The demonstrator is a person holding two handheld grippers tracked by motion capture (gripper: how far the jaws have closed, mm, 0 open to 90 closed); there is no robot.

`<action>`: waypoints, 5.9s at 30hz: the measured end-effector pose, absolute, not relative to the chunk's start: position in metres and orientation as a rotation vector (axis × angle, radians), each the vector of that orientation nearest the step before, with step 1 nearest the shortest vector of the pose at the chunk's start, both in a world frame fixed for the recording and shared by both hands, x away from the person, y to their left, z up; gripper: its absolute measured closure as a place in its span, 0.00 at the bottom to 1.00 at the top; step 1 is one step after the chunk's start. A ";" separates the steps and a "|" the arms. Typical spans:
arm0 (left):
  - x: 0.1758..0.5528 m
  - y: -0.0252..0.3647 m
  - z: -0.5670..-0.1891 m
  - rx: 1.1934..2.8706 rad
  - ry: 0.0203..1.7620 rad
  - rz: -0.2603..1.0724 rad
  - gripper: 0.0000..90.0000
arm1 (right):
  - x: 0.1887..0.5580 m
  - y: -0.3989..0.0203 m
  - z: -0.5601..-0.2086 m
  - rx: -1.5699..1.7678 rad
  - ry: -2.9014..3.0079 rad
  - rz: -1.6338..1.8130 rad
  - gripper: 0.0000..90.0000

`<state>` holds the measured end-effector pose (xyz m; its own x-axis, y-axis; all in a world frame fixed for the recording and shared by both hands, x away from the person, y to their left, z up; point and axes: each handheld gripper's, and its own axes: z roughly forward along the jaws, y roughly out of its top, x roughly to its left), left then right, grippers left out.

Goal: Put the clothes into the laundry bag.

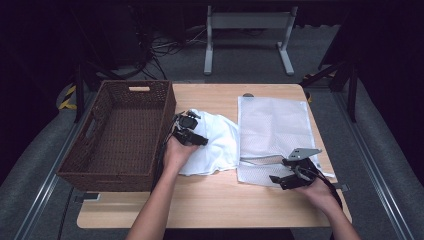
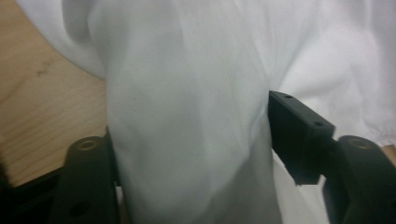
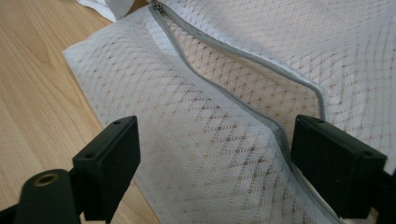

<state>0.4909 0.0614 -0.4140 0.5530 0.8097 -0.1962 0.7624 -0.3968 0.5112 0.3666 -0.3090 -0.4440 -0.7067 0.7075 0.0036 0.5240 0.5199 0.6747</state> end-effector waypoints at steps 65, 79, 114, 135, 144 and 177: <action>0.417 -0.052 -0.415 2.342 0.532 -0.098 1.00 | 0.345 -0.387 -0.433 1.323 2.268 0.842 0.82; 0.413 -0.079 -0.450 2.476 0.514 -0.049 1.00 | 0.351 -0.389 -0.444 1.329 2.332 0.710 0.95; 0.446 -0.020 -0.446 2.492 0.657 0.050 1.00 | 0.313 -0.311 -0.442 1.083 2.577 0.705 0.99; 0.401 -0.056 -0.452 2.468 0.483 -0.094 1.00 | 0.306 -0.286 -0.438 0.918 2.695 0.758 0.91; 0.400 -0.055 -0.453 2.457 0.488 -0.096 1.00 | 0.320 -0.292 -0.424 0.970 2.578 0.851 0.65; 0.401 -0.051 -0.455 2.439 0.500 -0.130 1.00 | 0.395 -0.280 -0.450 1.049 2.547 0.871 0.52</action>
<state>0.4013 -0.0512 -0.4545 0.9229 0.3207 -0.2131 0.3840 -0.7245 0.5724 0.3954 -0.2803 -0.4503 -0.7088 0.7054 -0.0047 0.5548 0.5615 0.6139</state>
